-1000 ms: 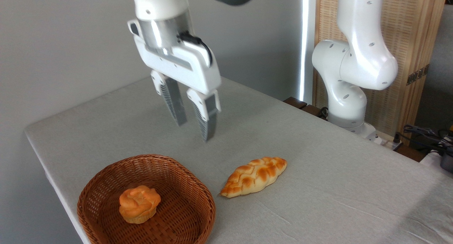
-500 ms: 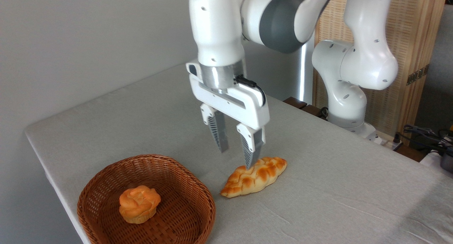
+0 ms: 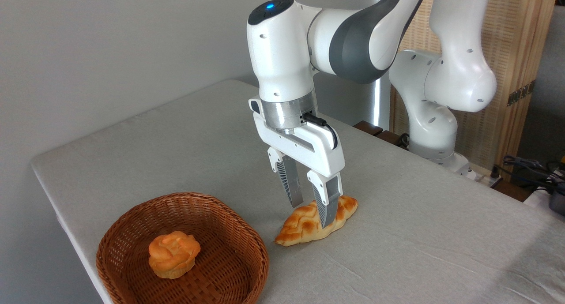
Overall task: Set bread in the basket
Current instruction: 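Close the gripper on the middle of the braided roll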
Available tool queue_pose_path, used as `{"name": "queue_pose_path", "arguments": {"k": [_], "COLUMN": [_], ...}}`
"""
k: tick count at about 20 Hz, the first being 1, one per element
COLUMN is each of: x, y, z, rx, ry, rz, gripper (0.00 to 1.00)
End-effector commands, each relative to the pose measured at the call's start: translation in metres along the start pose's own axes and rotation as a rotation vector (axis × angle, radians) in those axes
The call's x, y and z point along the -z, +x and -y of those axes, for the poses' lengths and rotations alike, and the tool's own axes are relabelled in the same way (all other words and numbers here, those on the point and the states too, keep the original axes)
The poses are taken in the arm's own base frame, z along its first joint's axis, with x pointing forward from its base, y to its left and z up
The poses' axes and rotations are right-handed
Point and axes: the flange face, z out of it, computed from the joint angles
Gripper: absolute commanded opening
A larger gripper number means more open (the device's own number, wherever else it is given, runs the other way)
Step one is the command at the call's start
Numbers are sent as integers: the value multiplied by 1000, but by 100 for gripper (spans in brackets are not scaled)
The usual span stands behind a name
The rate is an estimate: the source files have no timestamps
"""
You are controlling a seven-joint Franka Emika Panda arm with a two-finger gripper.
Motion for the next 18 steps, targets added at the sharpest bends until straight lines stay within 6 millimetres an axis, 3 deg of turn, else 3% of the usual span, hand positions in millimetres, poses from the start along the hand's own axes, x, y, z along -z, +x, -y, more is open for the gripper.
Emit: {"name": "queue_pose_path", "arguments": {"k": [1,6,7,9,10,11,18], "x": [-8,-29,-32,-32,-32,-32,-32], "y": [-6,-10,-11,-11,-11,-11,-11], "z": [-4,-12,-14,-14,-14,-14,-14], "rx": [-20,-25,-25,-27,-27,-29,-44], "ry": [8,-25,-30,-31,-31,-31,-30], "rz": [9,37,40,41,41,41,40], "gripper": [100,100,95,58,44,35,35]}}
